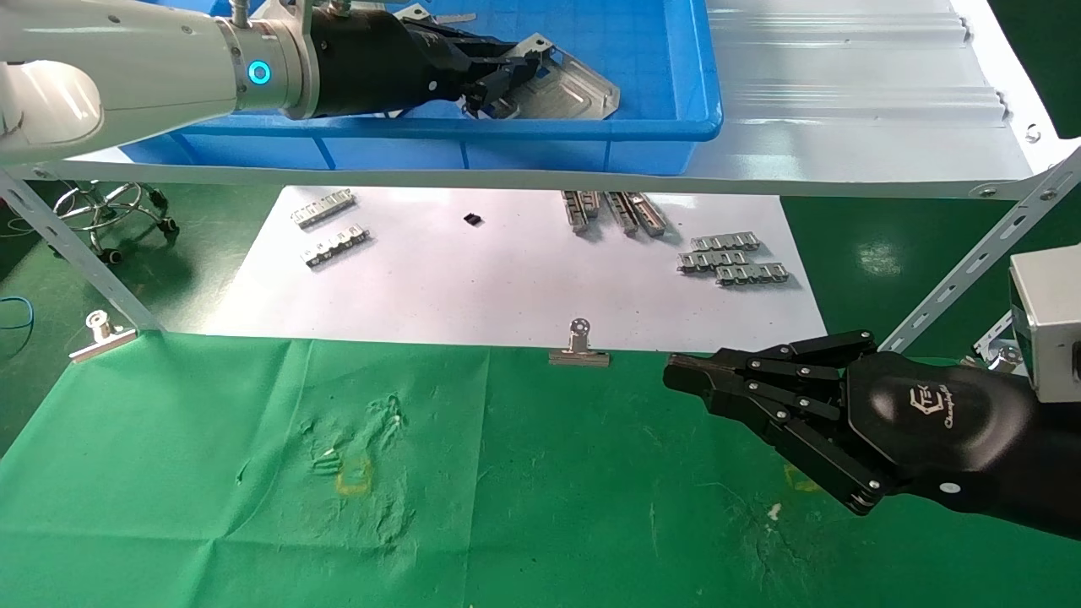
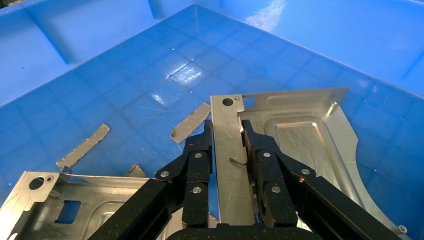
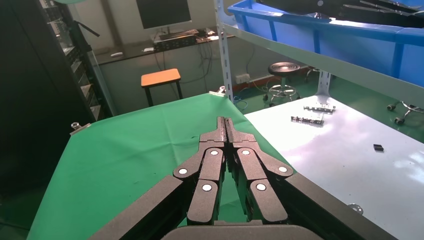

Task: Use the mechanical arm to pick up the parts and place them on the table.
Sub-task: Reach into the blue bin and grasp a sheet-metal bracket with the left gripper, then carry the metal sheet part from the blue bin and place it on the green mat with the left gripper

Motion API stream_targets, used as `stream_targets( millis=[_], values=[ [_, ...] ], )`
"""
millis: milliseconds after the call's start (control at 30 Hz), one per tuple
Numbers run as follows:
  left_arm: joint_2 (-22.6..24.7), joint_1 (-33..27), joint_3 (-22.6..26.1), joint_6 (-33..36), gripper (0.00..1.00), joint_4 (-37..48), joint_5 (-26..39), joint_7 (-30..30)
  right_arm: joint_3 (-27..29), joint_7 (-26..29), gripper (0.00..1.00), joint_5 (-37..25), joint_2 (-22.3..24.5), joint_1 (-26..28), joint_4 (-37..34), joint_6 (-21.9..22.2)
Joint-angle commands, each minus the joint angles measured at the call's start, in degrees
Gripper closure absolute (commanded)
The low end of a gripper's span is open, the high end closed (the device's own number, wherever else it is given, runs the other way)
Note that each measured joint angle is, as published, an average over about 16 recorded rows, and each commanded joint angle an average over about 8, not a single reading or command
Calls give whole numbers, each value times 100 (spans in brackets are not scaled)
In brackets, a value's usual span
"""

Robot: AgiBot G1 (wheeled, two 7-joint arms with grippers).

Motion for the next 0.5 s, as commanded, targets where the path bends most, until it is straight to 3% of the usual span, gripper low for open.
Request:
stream_targets(
  millis=[33, 500],
  values=[
    [-1, -2, 28, -1, 100, -5, -21, 1, 0, 0, 100, 0, 0, 0, 0, 0],
    [-27, -83, 135, -31, 100, 8, -246, 42, 0, 0, 100, 0, 0, 0, 0, 0]
  ],
)
